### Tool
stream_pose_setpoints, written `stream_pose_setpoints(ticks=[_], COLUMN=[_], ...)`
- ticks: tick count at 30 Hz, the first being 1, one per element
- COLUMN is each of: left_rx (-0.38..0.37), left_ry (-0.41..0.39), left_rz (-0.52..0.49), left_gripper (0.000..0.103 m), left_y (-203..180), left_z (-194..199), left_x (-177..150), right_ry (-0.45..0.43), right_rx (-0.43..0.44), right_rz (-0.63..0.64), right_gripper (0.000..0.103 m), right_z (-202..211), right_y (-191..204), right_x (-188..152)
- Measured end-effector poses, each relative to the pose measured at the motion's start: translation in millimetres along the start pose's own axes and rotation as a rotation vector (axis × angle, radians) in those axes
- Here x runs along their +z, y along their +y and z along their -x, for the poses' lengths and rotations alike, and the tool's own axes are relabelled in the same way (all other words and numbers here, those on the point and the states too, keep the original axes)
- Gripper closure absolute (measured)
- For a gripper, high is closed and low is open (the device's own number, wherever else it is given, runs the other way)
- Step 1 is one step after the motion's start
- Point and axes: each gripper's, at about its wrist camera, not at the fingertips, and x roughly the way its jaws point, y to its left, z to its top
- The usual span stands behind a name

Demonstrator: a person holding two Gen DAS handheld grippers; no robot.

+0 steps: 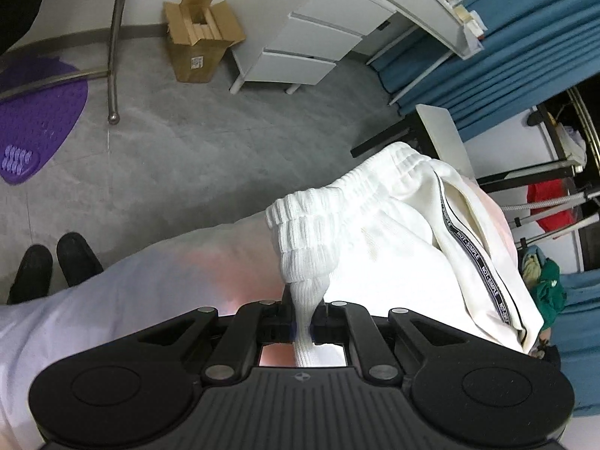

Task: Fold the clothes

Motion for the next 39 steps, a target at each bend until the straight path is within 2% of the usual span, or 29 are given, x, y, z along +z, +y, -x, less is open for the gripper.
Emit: stream_pose_setpoints(ticks=[3, 6, 9, 11, 13, 15, 18, 21, 24, 27, 30, 33, 36, 39], left_rx=[-0.001, 0.013, 0.036, 0.044, 0.036, 0.029, 0.018, -0.040, -0.112, -0.160, -0.219, -0.260, -0.278, -0.278], left_ry=[-0.009, -0.036, -0.096, -0.139, -0.184, -0.229, -0.298, -0.322, -0.331, -0.351, -0.342, -0.317, -0.293, -0.232], left_rz=[-0.044, -0.151, -0.281, -0.364, -0.439, -0.514, -0.626, -0.722, -0.798, -0.885, -0.952, -0.981, -1.001, -1.010], left_gripper=[0.095, 0.087, 0.070, 0.041, 0.030, 0.028, 0.024, 0.024, 0.024, 0.023, 0.022, 0.022, 0.022, 0.023], left_y=[-6, -17, -33, -45, -61, -77, -100, -131, -169, -205, -243, -274, -285, -283], left_z=[0, 1, 20, 32, 43, 53, 70, 73, 71, 64, 51, 19, -12, -44], left_x=[-6, -14, -25, -36, -53, -70, -95, -133, -173, -215, -256, -291, -317, -326], right_ry=[-0.079, -0.207, -0.320, -0.353, -0.360, -0.361, -0.295, -0.156, -0.007, 0.088, 0.135, 0.190, 0.235, 0.279], right_rx=[0.001, -0.081, -0.126, -0.107, -0.063, -0.017, 0.058, 0.109, 0.141, 0.167, 0.203, 0.255, 0.303, 0.325], right_rz=[-0.002, 0.018, 0.071, 0.168, 0.299, 0.432, 0.641, 0.747, 0.780, 0.796, 0.809, 0.807, 0.798, 0.792], right_gripper=[0.083, 0.079, 0.079, 0.076, 0.064, 0.044, 0.040, 0.040, 0.040, 0.040, 0.040, 0.040, 0.040, 0.040], right_z=[9, 26, 41, 45, 46, 46, 42, 27, 10, 2, 4, 8, 8, 1], right_y=[2, 3, 11, 26, 46, 66, 93, 107, 113, 114, 116, 115, 115, 115], right_x=[7, 9, 6, -3, -15, -28, -58, -80, -95, -106, -115, -126, -135, -143])
